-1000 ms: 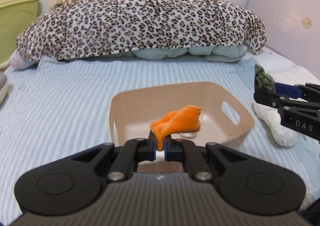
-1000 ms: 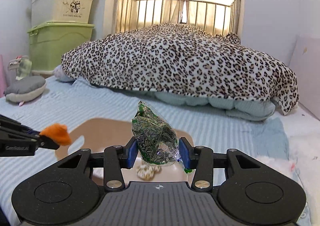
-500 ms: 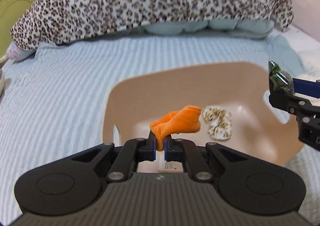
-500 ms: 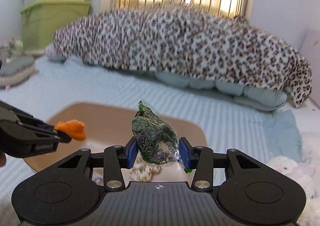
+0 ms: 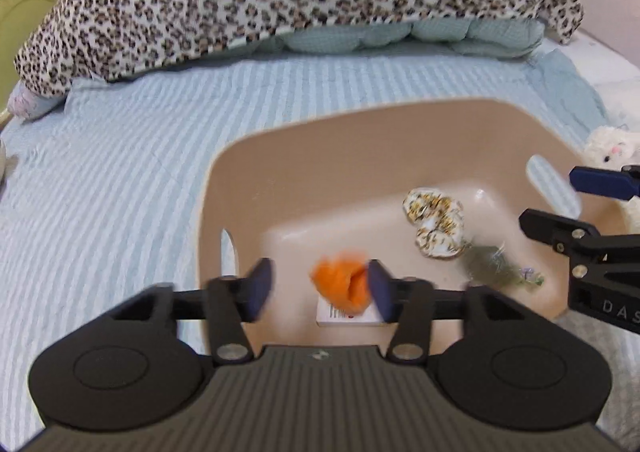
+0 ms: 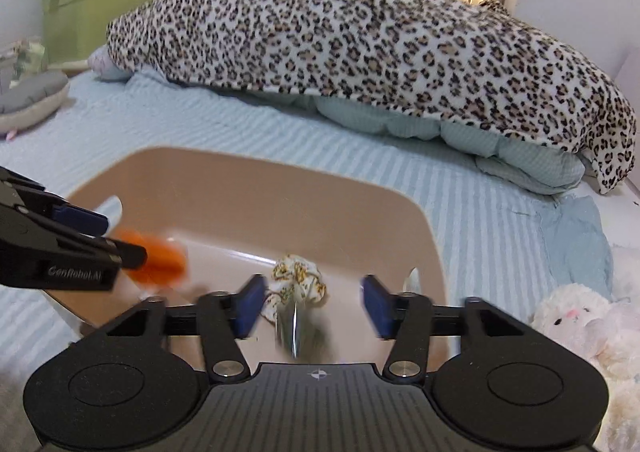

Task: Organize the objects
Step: 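Drop the orange cloth and green tea bag into the basket with both tools, then grasp the black square box with the left tool while the right grasps the blue-and-white box, then drop the black box and blue-and-white box into the basket with both tools, then grasp the keys with the left tool while the right grasps the Hello Kitty box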

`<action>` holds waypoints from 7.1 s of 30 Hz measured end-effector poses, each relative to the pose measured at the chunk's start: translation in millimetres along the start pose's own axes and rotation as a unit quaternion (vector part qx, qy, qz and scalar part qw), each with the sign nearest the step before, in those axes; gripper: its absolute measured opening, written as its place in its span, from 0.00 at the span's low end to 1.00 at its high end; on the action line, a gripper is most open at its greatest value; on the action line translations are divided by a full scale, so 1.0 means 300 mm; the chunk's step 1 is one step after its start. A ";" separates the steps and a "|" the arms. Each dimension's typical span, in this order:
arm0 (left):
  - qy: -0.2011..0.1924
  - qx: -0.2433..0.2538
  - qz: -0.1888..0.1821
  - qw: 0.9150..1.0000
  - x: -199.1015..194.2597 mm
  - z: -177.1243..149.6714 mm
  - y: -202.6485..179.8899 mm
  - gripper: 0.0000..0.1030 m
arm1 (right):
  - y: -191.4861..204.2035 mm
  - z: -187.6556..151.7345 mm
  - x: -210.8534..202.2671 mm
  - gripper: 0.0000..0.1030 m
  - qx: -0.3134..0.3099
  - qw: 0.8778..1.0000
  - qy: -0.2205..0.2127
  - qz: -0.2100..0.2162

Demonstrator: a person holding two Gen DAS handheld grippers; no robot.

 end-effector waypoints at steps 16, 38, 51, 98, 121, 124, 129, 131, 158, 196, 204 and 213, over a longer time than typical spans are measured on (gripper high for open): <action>-0.012 0.010 0.005 1.000 -0.276 -0.112 0.029 0.72 | 0.011 -0.060 -0.281 0.96 -0.016 1.000 0.006 0.003; 0.119 0.034 -0.024 0.992 -0.128 -0.460 0.004 0.72 | 0.099 -0.340 -0.184 0.96 -0.035 0.993 0.109 0.010; 0.113 -0.007 -0.066 0.991 -0.080 -0.468 0.005 0.72 | 0.102 -0.378 -0.119 0.96 -0.034 0.991 0.130 0.003; 0.144 -0.074 -0.028 0.986 -0.096 -0.461 0.148 0.32 | 0.282 -0.346 0.061 0.61 0.012 0.993 0.113 0.044; 0.074 -0.067 -0.053 0.994 -0.265 -0.379 0.094 0.32 | 0.180 -0.274 -0.206 0.61 0.016 0.999 0.027 0.019; 0.038 -0.050 -0.051 0.997 -0.315 -0.335 0.065 0.32 | 0.169 -0.241 -0.253 0.61 0.015 1.000 0.005 0.014; -0.009 -0.019 -0.059 0.998 -0.384 -0.259 0.009 0.32 | 0.146 -0.173 -0.314 0.61 0.018 0.999 -0.036 0.007; -0.027 -0.012 -0.059 0.998 -0.403 -0.225 -0.005 0.32 | 0.131 -0.137 -0.339 0.61 0.022 0.998 -0.053 0.004; 0.030 -0.013 0.010 0.999 0.099 0.106 -0.020 0.32 | 0.021 0.094 0.038 0.61 0.025 1.000 -0.001 -0.019; 0.042 -0.001 0.019 0.999 -0.239 -0.255 0.184 0.75 | 0.184 -0.181 -0.209 1.00 0.010 0.997 0.069 -0.010; 0.082 -0.004 0.035 0.996 -0.146 -0.361 0.258 0.75 | 0.287 -0.286 -0.094 1.00 -0.003 0.993 0.115 -0.003; 0.104 -0.029 0.043 0.993 -0.098 -0.390 0.332 0.75 | 0.393 -0.304 -0.003 1.00 0.007 0.990 0.137 0.035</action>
Point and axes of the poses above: each gripper's, at about its wrist camera, not at the fingertips, and x roughly the way its jaws point, y to its left, z to its top, the point moved 4 cm from there along x, roughly the way its jaws point
